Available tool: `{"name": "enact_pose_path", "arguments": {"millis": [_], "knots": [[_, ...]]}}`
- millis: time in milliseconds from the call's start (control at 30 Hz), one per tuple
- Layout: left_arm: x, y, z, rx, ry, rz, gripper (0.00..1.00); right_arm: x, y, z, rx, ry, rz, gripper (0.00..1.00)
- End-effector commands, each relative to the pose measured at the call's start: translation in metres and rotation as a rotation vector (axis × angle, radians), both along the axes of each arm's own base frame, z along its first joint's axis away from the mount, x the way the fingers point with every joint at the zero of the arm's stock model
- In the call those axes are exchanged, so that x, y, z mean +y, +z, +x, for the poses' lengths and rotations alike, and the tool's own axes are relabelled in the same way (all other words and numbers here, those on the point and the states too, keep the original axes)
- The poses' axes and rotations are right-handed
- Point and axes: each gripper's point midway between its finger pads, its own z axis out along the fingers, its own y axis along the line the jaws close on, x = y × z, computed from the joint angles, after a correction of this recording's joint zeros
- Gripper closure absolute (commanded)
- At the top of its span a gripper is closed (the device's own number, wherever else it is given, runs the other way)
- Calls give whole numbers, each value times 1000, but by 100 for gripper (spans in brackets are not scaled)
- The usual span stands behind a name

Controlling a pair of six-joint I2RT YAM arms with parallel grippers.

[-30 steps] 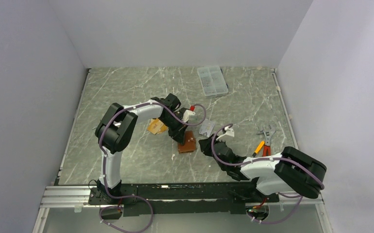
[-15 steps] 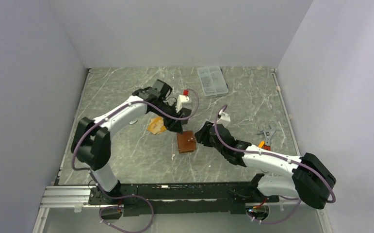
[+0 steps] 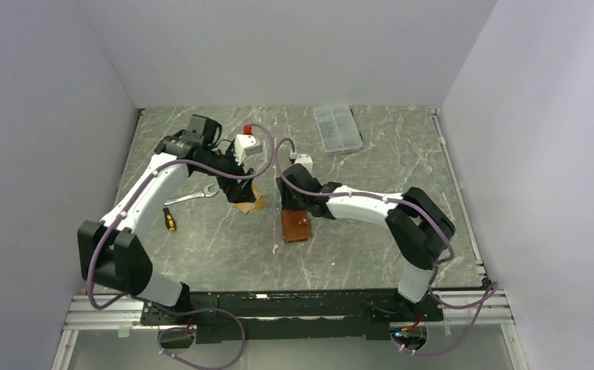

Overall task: Put the credit cards into the card holder
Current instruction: Close the card holder at the center of the board.

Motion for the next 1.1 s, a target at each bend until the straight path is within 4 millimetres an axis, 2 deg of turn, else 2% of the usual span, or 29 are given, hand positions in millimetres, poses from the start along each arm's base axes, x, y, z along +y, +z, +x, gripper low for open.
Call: {"name": "enact_pose_path", "arguments": {"millis": [0,33,100,167,200,267,333,400,467,567,633,800,900,967,1033,1067], "knots": [[22,33,-16,-139,-39,-27,2,10,-25,-5,52,79,-71,53],[28,34,-17,-164,-30,-28,2,12,-30,-8,63,85,-77,53],[42,16,-9,-176,40,18,2,14,-38,-15,78,90,-88,53],[51,-2,-18,-117,20,87,2,10,-43,-23,86,89,-91,53],[54,-3,-22,-90,28,105,2,6,-45,-28,92,88,-93,53],[59,7,-21,-149,48,117,2,0,-48,-34,99,83,-90,53],[61,34,-17,-292,84,93,2,-6,-49,-38,103,77,-89,54],[65,52,-12,-396,169,69,2,-10,-48,-43,99,75,-74,54],[76,36,-12,-401,242,100,2,-14,-45,-46,90,73,-59,55],[65,5,-33,-272,128,131,2,-20,-40,-51,87,73,-66,55],[55,-3,-39,-220,97,122,1,-26,-36,-54,81,65,-60,55],[9,-6,-55,-421,-52,55,2,-39,-20,-60,54,35,-40,55],[-11,-26,-64,-352,-133,109,1,-44,1,-57,22,15,-28,53],[-23,-35,-70,-365,-205,172,2,-48,12,-55,19,-3,-23,51],[-34,-38,-76,-390,-272,216,2,-58,17,-55,51,-44,-7,48],[-38,-37,-78,-398,-290,222,2,-62,18,-55,83,-68,21,42]]}}
